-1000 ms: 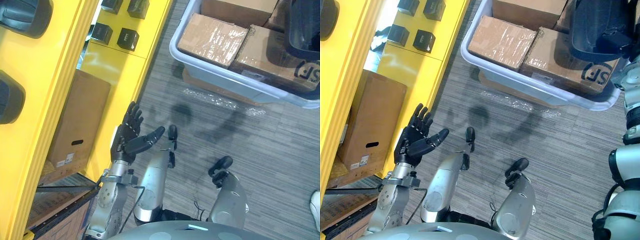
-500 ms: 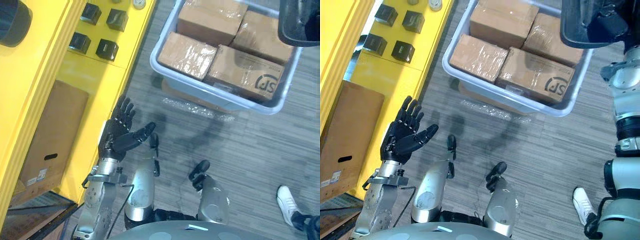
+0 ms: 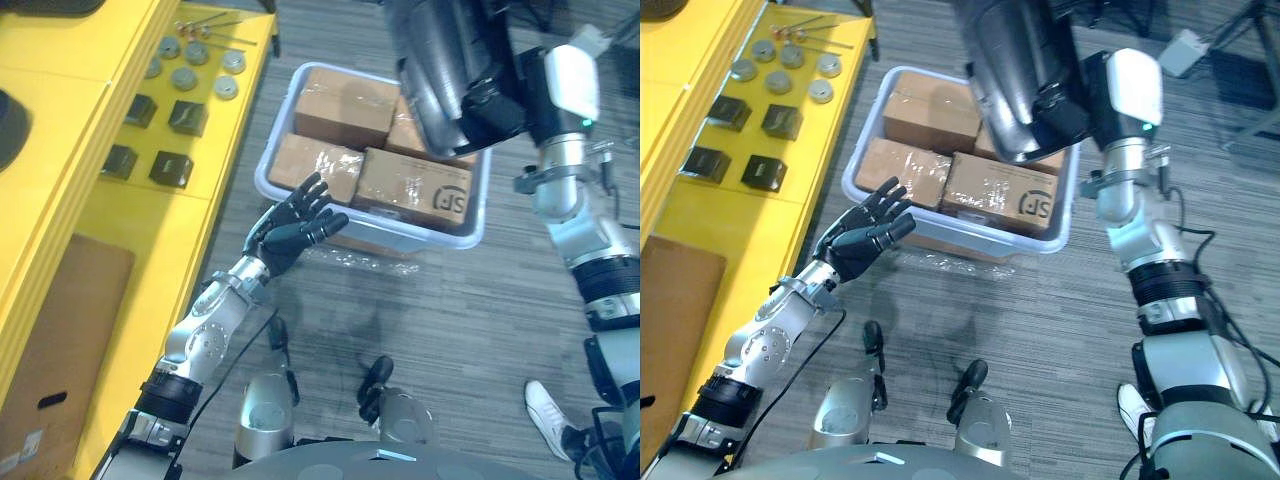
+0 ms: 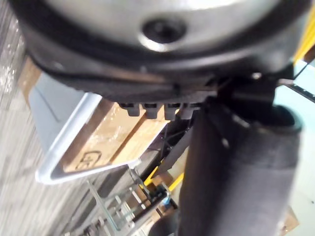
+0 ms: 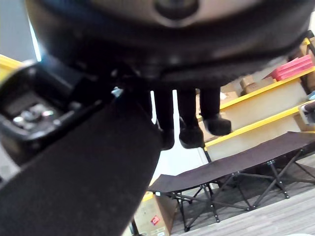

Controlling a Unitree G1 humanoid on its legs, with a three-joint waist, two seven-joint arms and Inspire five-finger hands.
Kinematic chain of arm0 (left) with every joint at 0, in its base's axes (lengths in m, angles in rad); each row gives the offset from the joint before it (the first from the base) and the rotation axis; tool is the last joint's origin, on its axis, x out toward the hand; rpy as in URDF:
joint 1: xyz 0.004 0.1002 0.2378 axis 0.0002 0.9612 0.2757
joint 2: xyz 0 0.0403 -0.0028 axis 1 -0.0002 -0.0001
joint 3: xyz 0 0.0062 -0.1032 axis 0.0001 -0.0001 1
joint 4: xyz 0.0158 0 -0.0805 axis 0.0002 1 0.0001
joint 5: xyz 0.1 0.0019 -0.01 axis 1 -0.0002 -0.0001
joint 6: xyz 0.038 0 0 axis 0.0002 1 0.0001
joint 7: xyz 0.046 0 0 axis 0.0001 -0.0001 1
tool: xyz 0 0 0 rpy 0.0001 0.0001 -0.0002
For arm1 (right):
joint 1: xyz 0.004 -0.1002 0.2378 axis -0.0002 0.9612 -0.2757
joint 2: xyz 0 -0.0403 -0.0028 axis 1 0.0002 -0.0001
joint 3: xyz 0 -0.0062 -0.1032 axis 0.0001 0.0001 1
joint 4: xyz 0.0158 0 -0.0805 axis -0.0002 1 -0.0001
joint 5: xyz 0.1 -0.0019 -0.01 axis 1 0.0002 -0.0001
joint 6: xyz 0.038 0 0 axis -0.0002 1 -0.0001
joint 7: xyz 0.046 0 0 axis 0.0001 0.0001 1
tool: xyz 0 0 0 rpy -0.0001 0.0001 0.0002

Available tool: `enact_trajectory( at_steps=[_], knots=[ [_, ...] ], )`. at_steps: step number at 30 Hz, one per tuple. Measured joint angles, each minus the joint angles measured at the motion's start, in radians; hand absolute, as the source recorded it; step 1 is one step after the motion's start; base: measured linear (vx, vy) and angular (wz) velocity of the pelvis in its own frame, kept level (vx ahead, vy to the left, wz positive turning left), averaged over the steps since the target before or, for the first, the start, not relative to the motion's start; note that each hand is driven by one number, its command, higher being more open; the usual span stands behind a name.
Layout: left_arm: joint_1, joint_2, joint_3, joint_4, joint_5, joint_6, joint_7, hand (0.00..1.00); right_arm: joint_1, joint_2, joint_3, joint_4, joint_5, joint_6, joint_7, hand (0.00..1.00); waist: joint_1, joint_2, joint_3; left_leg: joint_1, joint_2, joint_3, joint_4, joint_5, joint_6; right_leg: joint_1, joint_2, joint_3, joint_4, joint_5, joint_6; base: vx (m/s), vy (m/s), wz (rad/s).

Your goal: Walk over and take three plastic housings, then place them on the shelf

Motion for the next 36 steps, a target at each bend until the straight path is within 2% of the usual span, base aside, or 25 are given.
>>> enact_trajectory(
  at_steps=[6, 9, 14, 21, 26, 36],
  knots=[
    [-0.051, -0.052, -0.028, 0.037, -0.078, 0.012, 0.068, 1.0, 0.08, 0.092, -0.001, -0.055, -0.046, -0.045, 0.012, 0.0, -0.014, -0.004, -0.035, 0.048, 0.002, 0.016, -0.016, 0.002, -0.003, 0.037, 0.009, 0.018, -0.02, 0.004, 0.001, 0.02, -0.003, -0.11],
    [-0.072, -0.086, -0.047, 0.093, -0.054, 0.009, 0.167, 1.0, 0.093, 0.142, -0.001, -0.088, -0.046, -0.045, 0.046, 0.0, -0.014, 0.004, -0.07, 0.062, 0.005, 0.02, -0.017, -0.001, -0.006, 0.049, 0.015, 0.027, -0.03, 0.007, 0.0, -0.01, -0.002, -0.07],
    [-0.072, -0.122, -0.057, 0.148, -0.017, 0.009, 0.256, 1.0, 0.125, 0.237, -0.001, -0.133, -0.08, -0.052, 0.092, 0.0, -0.021, 0.004, -0.109, 0.094, 0.006, 0.027, -0.017, -0.002, -0.008, 0.083, 0.02, 0.035, -0.05, 0.016, 0.001, -0.01, 0.002, -0.05],
    [-0.085, -0.139, -0.067, 0.195, 0.024, 0.01, 0.295, 1.0, 0.176, 0.28, 0.017, -0.133, -0.087, -0.067, 0.136, 0.0, -0.021, 0.007, -0.17, 0.101, 0.004, 0.029, -0.019, -0.004, -0.01, 0.108, 0.028, 0.038, -0.106, 0.055, 0.002, -0.02, 0.012, -0.02],
    [-0.093, -0.143, -0.077, 0.223, 0.031, 0.009, 0.324, 1.0, 0.179, 0.304, 0.06, -0.132, -0.11, -0.069, 0.15, 0.0, -0.033, 0.008, -0.179, 0.118, 0.003, 0.031, -0.022, -0.005, -0.011, 0.136, 0.032, 0.04, -0.137, 0.071, 0.002, -0.01, 0.008, -0.01],
    [-0.128, -0.142, -0.095, 0.247, 0.061, 0.01, 0.346, 1.0, 0.188, 0.309, 0.096, -0.12, -0.112, -0.069, 0.127, 0.0, -0.033, 0.006, -0.206, 0.113, 0.0, 0.028, -0.019, -0.003, -0.011, 0.141, 0.034, 0.036, -0.153, 0.084, 0.001, 0.0, 0.002, 0.0]
  ],
)
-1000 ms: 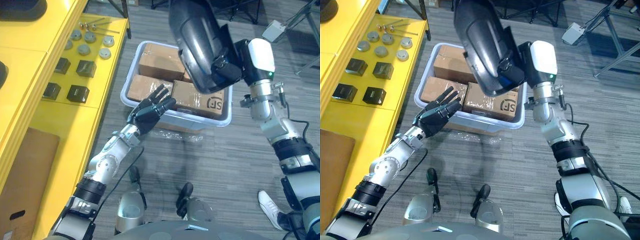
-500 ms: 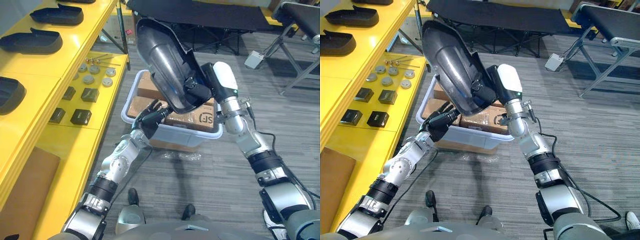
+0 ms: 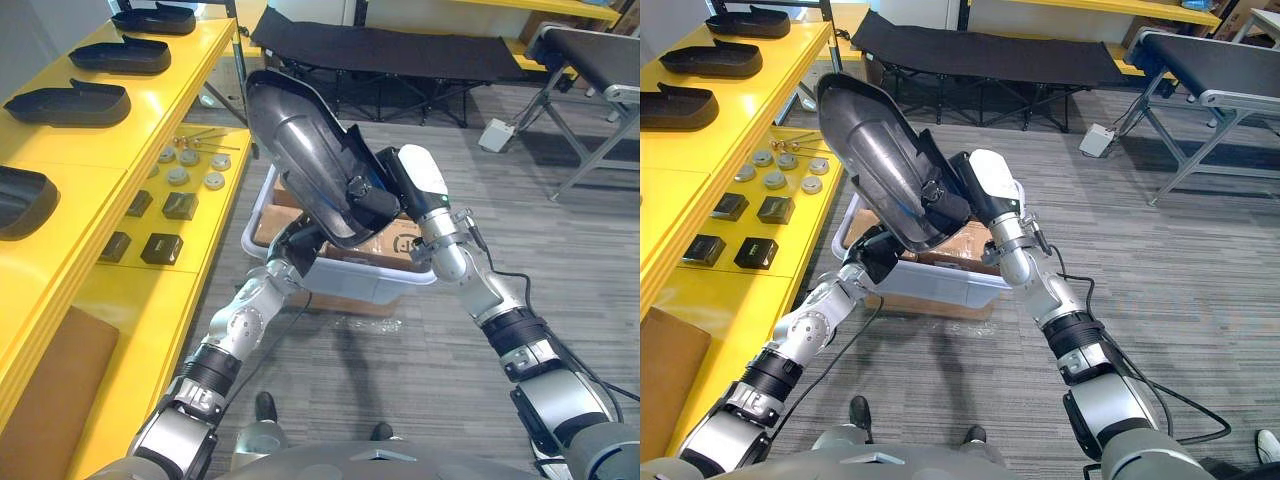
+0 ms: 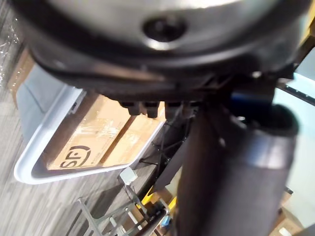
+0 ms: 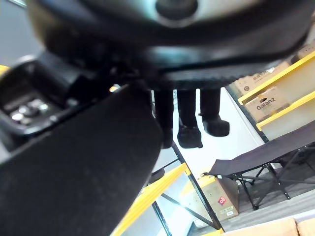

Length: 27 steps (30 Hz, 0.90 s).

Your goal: Walk over and take three plastic housings, then place them on the shelf

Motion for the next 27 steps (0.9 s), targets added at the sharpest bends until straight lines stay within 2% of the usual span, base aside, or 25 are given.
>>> enact_trajectory(
  at_steps=[4, 6, 10, 14, 22, 27],
  knots=[
    [-0.048, 0.0, 0.013, 0.0, 0.175, 0.013, 0.041, 1.0, 0.004, 0.006, 0.005, 0.01, -0.001, -0.003, 0.001, 0.0, 0.003, -0.001, -0.001, 0.001, 0.0, -0.002, 0.0, 0.001, 0.0, 0.002, 0.0, -0.001, 0.0, 0.0, 0.0, 0.0, 0.0, 0.0],
    [-0.06, -0.002, 0.057, 0.0, 0.308, 0.026, 0.058, 1.0, 0.005, 0.007, 0.005, 0.01, -0.001, -0.003, 0.002, 0.0, 0.002, -0.004, -0.004, 0.001, 0.0, -0.002, 0.0, 0.001, 0.001, 0.003, 0.001, -0.001, 0.0, 0.0, 0.0, 0.0, 0.0, 0.0],
    [-0.06, -0.001, 0.138, 0.043, 0.391, 0.049, 0.065, 1.0, 0.012, 0.007, 0.003, 0.012, 0.0, -0.003, 0.003, 0.0, 0.002, -0.014, -0.015, 0.003, 0.0, -0.003, -0.001, 0.002, 0.001, 0.004, 0.002, -0.001, -0.001, 0.0, 0.0, 0.0, 0.0, 0.0],
    [-0.054, 0.005, 0.215, 0.184, 0.473, 0.049, 0.103, 1.0, 0.013, 0.007, -0.01, 0.012, 0.0, -0.003, 0.003, 0.0, 0.003, -0.014, -0.015, 0.006, 0.0, -0.005, -0.003, 0.002, 0.001, 0.008, 0.002, -0.001, -0.001, 0.0, 0.0, 0.0, 0.0, 0.0],
    [-0.049, 0.009, 0.312, 0.229, 0.516, 0.029, 0.132, 1.0, 0.018, 0.007, -0.039, 0.012, 0.0, -0.003, 0.002, 0.0, 0.021, -0.014, -0.015, 0.007, 0.0, -0.006, -0.003, 0.002, 0.001, 0.009, 0.002, -0.001, -0.001, 0.0, 0.0, 0.0, 0.0, 0.0],
    [-0.049, 0.016, 0.392, 0.251, 0.442, -0.024, 0.195, 1.0, 0.019, 0.007, -0.08, 0.012, 0.0, -0.003, 0.002, 0.0, 0.022, -0.014, -0.015, 0.007, 0.0, -0.007, -0.003, 0.002, 0.001, 0.009, 0.002, -0.001, -0.001, 0.0, 0.0, 0.0, 0.0, 0.0]
  ],
)
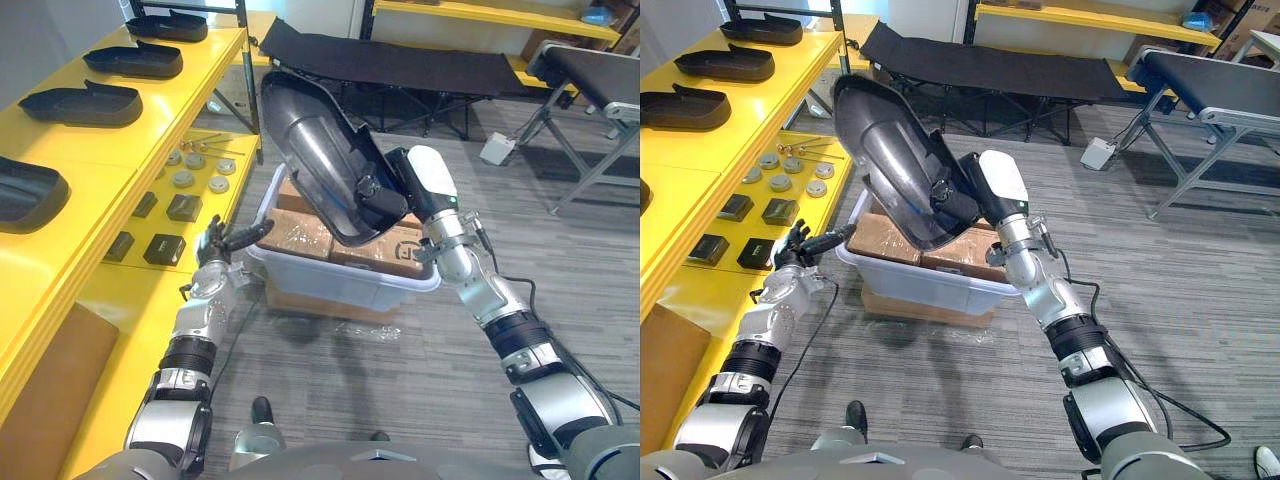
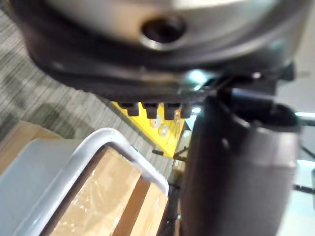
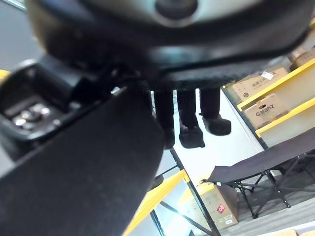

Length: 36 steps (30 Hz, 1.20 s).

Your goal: Walk over and take three plastic housings, then place them on the shelf

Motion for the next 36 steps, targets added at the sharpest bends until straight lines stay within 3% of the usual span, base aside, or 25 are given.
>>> enact_trajectory(
  at_steps=[4, 12, 15, 18, 22, 27, 36],
  knots=[
    [0.0, 0.026, 0.064, 0.039, -0.104, -0.047, 0.012, 1.0, 0.0, -0.001, -0.041, 0.0, 0.0, 0.0, -0.002, 0.0, -0.001, 0.0, 0.0, 0.0, 0.0, 0.0, 0.0, 0.0, 0.0, 0.0, 0.0, 0.0, 0.0, 0.0, 0.0, 0.0, 0.0, 0.0],
    [0.0, 0.098, 0.11, 0.057, -0.309, -0.051, -0.122, 1.0, 0.004, -0.017, -0.058, 0.0, 0.0, 0.0, -0.003, 0.0, 0.006, 0.0, 0.0, -0.009, -0.001, -0.007, 0.0, -0.001, -0.001, -0.004, 0.0, -0.005, 0.0, -0.001, -0.001, 0.0, 0.0, 0.01],
    [0.001, 0.129, 0.143, 0.056, -0.385, -0.052, -0.198, 1.0, 0.022, -0.021, -0.083, -0.003, 0.0, 0.0, -0.004, 0.0, 0.01, 0.0, 0.0, -0.013, -0.002, -0.015, 0.0, -0.001, -0.001, -0.004, 0.0, -0.011, 0.0, -0.002, -0.002, 0.0, 0.001, 0.06],
    [0.007, 0.158, 0.171, 0.052, -0.493, -0.051, -0.328, 1.0, 0.032, -0.065, -0.099, -0.003, 0.0, 0.0, -0.008, 0.0, 0.024, 0.001, 0.0, -0.026, -0.003, -0.022, 0.001, -0.001, -0.001, -0.014, 0.0, -0.017, 0.002, -0.002, -0.002, 0.0, 0.007, 0.05],
    [0.074, 0.171, 0.176, -0.019, -0.597, -0.027, -0.501, 1.0, 0.033, -0.083, -0.104, -0.002, 0.0, 0.0, -0.025, 0.0, 0.029, 0.002, 0.001, -0.026, -0.004, -0.028, 0.003, -0.001, -0.001, -0.01, -0.001, -0.024, 0.002, -0.003, -0.003, 0.01, 0.009, 0.04],
    [0.117, 0.171, 0.171, -0.104, -0.606, 0.061, -0.691, 1.0, 0.034, -0.086, -0.114, -0.001, 0.005, -0.025, -0.027, 0.0, 0.035, 0.004, 0.002, -0.025, -0.006, -0.033, 0.0, -0.001, -0.001, -0.007, -0.002, -0.028, 0.002, -0.005, -0.004, 0.0, 0.004, 0.02],
    [0.191, 0.171, 0.106, -0.215, -0.514, 0.122, -0.774, 1.0, 0.038, -0.093, -0.113, -0.001, 0.008, -0.039, -0.023, 0.0, 0.035, 0.025, -0.001, -0.022, -0.006, -0.034, 0.0, -0.001, -0.002, -0.002, -0.002, -0.03, 0.002, -0.005, -0.004, 0.0, 0.0, 0.0]
  ],
)
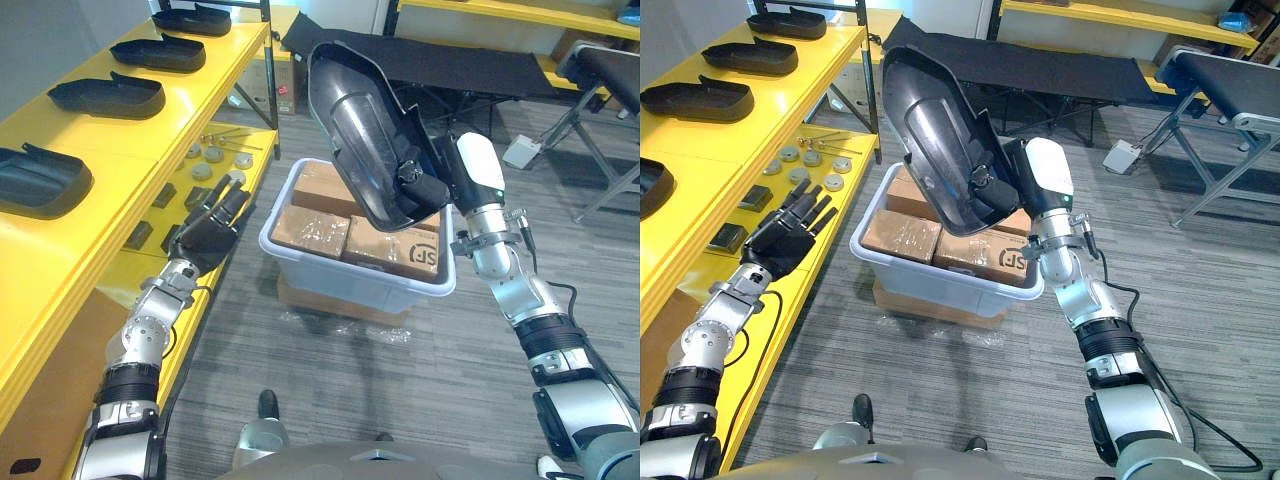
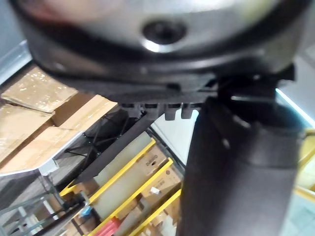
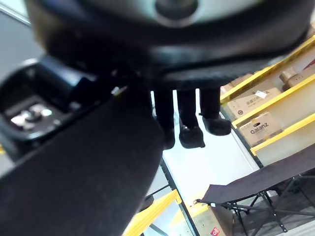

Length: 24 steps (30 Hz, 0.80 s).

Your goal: Walk over and take three plastic housings, then place them on the shelf

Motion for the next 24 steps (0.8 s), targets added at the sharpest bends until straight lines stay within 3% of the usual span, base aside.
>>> enact_trajectory(
  at_steps=[6, 24],
  knots=[
    [0.004, -0.001, -0.089, -0.09, 0.038, 0.034, -0.003, 1.0, 0.003, -0.003, 0.033, -0.001, -0.002, 0.0, 0.009, 0.0, 0.008, 0.016, -0.002, 0.003, 0.0, -0.001, 0.0, 0.0, 0.0, 0.004, 0.0, -0.001, -0.001, 0.0, 0.0, 0.0, 0.0, 0.0],
    [0.01, -0.017, -0.297, -0.243, 0.056, 0.039, 0.015, 1.0, 0.007, 0.026, 0.157, 0.015, -0.058, 0.011, 0.037, 0.0, 0.007, 0.042, -0.009, 0.005, -0.001, -0.012, -0.001, 0.001, 0.0, 0.005, 0.0, -0.007, -0.001, 0.0, 0.0, 0.0, 0.0, 0.0]
  ],
)
